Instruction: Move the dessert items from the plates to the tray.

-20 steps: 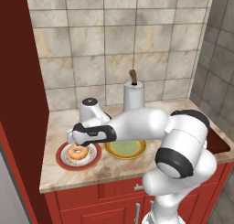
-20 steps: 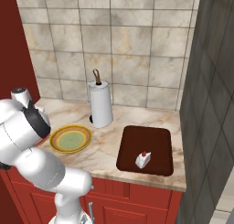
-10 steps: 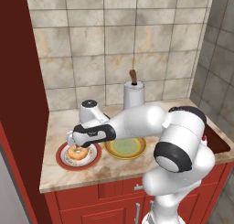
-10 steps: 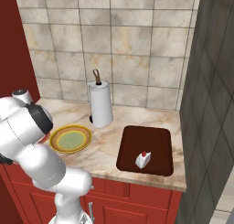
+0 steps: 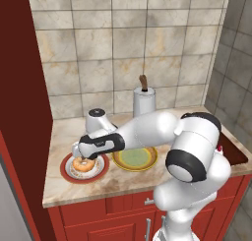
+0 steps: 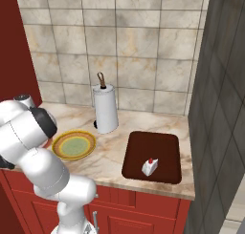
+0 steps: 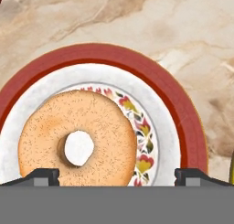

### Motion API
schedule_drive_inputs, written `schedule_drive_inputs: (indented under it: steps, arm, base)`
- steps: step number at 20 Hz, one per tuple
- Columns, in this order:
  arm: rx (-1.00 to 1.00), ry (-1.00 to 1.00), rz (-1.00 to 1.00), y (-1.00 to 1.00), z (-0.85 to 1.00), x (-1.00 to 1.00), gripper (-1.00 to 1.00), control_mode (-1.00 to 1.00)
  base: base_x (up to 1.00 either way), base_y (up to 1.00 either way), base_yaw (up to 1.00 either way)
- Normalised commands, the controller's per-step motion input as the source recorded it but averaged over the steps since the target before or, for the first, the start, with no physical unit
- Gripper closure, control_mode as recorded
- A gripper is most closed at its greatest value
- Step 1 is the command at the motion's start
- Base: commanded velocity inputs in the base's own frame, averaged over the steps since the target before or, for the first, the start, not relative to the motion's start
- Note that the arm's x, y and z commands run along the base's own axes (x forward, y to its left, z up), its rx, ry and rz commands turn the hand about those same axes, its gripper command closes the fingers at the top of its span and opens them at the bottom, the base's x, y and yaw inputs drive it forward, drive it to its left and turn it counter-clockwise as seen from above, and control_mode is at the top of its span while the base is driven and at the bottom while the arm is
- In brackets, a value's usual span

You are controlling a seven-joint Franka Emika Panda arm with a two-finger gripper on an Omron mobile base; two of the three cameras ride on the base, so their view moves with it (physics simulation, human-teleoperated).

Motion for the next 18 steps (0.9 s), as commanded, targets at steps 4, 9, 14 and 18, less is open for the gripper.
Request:
schedule_drive_inputs:
  steps: [4, 9, 14, 18]
  arm:
    - [0.01, 0.00, 0.00, 0.00, -0.03, 0.00, -1.00, -1.00]
    - [0.00, 0.00, 0.01, -0.13, -0.07, 0.00, -1.00, -1.00]
    - [0.00, 0.00, 0.00, -0.16, -0.09, 0.00, -1.00, -1.00]
    - [0.00, 0.00, 0.00, 0.00, -0.18, 0.00, -1.00, -1.00]
  base:
    - [0.00, 0.00, 0.00]
    - [0.00, 0.00, 0.00]
    - [0.00, 0.00, 0.00]
    - [0.00, 0.00, 0.00]
